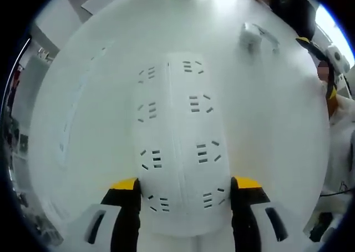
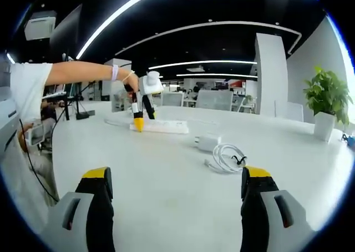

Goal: Straighten the power strip on the desk, plug the charger into it

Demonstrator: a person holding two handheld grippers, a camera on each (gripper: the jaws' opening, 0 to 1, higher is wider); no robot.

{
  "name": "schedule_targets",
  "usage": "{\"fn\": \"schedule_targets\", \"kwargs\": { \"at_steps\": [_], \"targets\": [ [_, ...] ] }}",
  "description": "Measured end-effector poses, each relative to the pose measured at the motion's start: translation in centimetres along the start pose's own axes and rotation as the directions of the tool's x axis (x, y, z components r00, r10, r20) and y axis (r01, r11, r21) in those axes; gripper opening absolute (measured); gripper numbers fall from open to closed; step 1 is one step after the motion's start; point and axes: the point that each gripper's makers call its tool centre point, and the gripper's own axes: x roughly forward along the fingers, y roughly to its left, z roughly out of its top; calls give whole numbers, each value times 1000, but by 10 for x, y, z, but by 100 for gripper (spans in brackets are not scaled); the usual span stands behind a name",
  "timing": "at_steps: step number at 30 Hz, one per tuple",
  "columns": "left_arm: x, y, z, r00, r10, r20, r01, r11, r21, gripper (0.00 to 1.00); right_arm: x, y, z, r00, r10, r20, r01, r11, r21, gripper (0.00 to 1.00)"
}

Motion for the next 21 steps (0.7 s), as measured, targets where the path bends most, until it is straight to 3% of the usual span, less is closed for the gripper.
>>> {"fn": "schedule_targets", "kwargs": {
  "at_steps": [21],
  "targets": [
    [0, 7, 0, 996, 14, -93, 1, 988, 155, 66, 0, -7, -3, 1000, -8, -11, 8, 1000, 2, 96]
  ]
}}
